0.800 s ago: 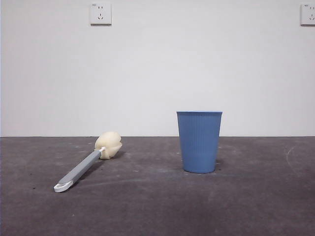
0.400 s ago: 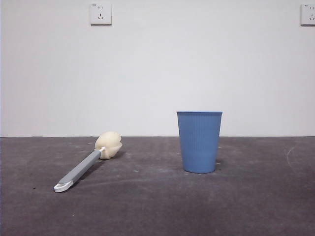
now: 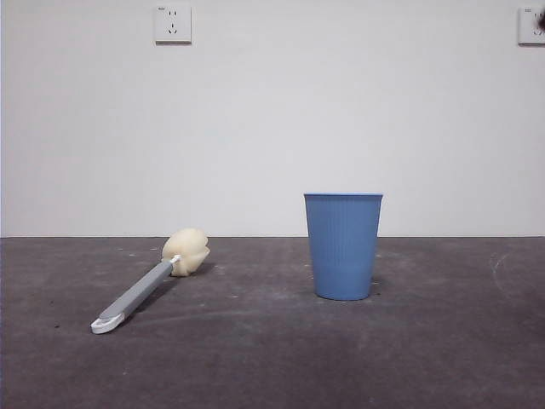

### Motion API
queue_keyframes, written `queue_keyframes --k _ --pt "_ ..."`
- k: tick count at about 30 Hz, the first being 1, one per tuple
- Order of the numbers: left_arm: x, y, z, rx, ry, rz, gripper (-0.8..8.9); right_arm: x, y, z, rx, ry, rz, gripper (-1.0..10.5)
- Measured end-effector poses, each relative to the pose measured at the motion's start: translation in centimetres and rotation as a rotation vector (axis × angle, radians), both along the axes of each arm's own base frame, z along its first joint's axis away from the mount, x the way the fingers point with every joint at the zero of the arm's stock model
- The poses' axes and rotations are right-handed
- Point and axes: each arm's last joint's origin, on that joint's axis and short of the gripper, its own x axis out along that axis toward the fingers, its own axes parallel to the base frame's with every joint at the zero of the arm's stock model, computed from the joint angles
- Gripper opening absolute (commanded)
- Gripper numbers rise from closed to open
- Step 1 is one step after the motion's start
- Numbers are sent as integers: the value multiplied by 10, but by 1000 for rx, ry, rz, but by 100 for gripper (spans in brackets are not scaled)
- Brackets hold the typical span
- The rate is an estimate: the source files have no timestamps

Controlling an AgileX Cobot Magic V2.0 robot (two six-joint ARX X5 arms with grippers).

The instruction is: Pick up the cup brush,pick up the cup,insert the brush into the cup,clean the cup,put the cup brush back,put the cup back to the fixed position on the table

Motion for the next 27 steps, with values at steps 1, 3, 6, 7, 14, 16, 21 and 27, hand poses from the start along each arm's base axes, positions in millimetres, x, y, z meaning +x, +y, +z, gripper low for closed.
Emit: queue_keyframes --k 1,3,6,7,14,16,21,27 --pt "0 0 0 0 0 0 -3 -1 -2 6 22 -70 -16 4" --pt "0 0 0 -3 0 0 -3 -4 -7 17 73 -199 -36 4" --pt "0 0 0 -6 0 1 -3 -10 -17 32 103 -393 -111 4" --pt "0 0 0 -6 0 1 -3 -13 -20 35 100 -440 -141 4" --pt "0 0 0 -6 0 1 -3 -23 -37 35 62 -659 -325 4" --pt "0 0 0 -6 0 1 -3 -24 -40 28 68 -709 -359 4" --pt "0 0 0 -6 0 1 -3 -18 -43 -7 92 -796 -434 4" --pt "0 0 0 -6 0 1 -3 -5 -47 -62 130 -785 -531 4"
